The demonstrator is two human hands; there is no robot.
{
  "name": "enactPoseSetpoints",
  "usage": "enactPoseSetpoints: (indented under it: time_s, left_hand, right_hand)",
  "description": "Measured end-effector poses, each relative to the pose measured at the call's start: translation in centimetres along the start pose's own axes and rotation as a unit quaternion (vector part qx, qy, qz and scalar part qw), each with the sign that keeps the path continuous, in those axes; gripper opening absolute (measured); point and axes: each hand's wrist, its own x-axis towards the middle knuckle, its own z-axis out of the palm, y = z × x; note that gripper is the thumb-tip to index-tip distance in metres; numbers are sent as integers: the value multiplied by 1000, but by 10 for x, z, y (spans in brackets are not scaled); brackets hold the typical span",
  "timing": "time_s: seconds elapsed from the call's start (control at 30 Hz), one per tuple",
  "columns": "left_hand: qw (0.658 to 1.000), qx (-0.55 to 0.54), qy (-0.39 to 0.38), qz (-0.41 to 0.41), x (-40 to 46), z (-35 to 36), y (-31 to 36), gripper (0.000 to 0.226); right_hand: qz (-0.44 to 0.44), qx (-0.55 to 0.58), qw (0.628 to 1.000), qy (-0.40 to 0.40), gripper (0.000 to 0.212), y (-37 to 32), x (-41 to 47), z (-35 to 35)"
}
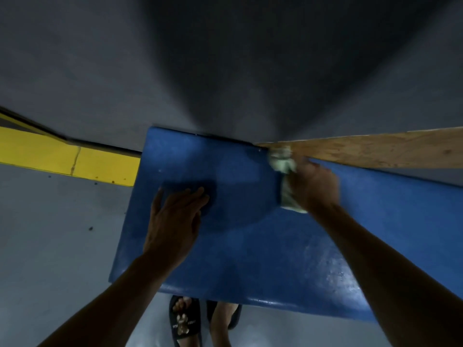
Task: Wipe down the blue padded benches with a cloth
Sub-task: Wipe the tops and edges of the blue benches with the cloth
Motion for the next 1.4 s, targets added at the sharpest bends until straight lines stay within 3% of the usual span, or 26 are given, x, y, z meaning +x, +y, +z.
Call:
enactPoseSetpoints:
  time_s: [0.1,0.2,0.4,0.57,0.63,0.73,0.87,0.97,1.07,1.17,1.23,1.4]
  left_hand:
    - [1000,-7,15,3,1,0,0,43]
    - [1000,-13,20,3,1,0,1,43]
    - [1000,-7,-12,-8,2,-4,2,43]
    - [999,6,-21,-23,1,0,3,47]
    - [1000,4,-19,-23,1,1,2,47]
    - [1000,1,1,-14,1,-1,4,46]
    - [1000,1,-6,-16,1,-2,7,45]
    - [1000,-1,1,-12,2,-2,6,45]
    - [1000,0,3,-10,1,-2,6,45]
    - [1000,-4,-3,-23,0,-1,11,45]
    - [1000,-6,0,-27,0,-1,11,45]
    - [999,-34,1,-32,1,-1,8,44]
  right_hand:
    - [78,8,996,48,35,37,-15,-15]
    - [112,43,993,14,32,8,-8,-8]
    - [57,45,997,-14,25,-74,21,15]
    - [-66,-8,998,10,30,-4,18,4]
    - [-41,-3,999,24,29,34,8,-1]
    - [74,23,996,36,33,47,-11,-3]
    - [181,78,980,41,31,-15,-11,9]
    - [178,94,979,41,32,-69,2,21]
    - [116,84,990,17,31,-92,10,20]
    - [-31,65,997,23,36,-70,9,12]
    - [-76,24,996,50,41,-42,8,9]
    - [74,50,996,29,33,32,-17,-3]
